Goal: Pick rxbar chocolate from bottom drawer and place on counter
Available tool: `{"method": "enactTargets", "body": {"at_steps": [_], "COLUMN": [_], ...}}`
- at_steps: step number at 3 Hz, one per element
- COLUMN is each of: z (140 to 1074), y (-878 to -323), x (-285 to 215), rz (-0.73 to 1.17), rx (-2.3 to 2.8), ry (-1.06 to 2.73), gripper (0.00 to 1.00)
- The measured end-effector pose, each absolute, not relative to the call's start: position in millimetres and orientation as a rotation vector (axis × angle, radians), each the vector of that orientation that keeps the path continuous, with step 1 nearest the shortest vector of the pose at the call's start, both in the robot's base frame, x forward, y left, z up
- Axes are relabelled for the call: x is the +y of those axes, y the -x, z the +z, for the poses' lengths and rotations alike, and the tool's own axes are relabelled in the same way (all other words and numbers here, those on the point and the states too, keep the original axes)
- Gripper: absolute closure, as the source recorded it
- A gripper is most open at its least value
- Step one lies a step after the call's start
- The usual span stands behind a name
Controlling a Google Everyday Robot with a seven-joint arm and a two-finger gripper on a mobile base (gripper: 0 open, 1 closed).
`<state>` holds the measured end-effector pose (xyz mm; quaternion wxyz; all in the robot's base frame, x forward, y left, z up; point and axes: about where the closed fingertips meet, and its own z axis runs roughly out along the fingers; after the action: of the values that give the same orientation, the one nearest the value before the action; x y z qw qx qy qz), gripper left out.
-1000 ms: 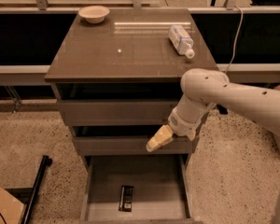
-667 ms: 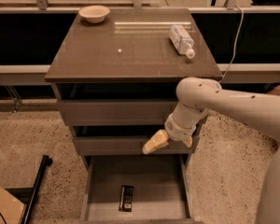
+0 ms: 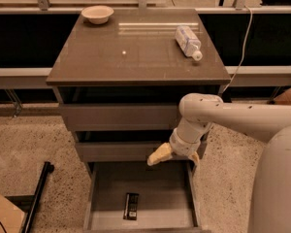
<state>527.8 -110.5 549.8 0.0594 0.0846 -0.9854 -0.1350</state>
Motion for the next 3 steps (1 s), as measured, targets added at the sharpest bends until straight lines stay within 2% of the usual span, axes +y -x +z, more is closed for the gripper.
{"method": "enactTargets", "body": {"at_steps": [1, 3], "z": [549.7, 497.1], "y": [-527.7, -526.4], "x": [-110.6, -79.7], "rz": [-0.409, -0.615], "rx": [-2.983, -2.903], "ry": [-0.256, -0.165], "gripper": [0.00, 0.00]}}
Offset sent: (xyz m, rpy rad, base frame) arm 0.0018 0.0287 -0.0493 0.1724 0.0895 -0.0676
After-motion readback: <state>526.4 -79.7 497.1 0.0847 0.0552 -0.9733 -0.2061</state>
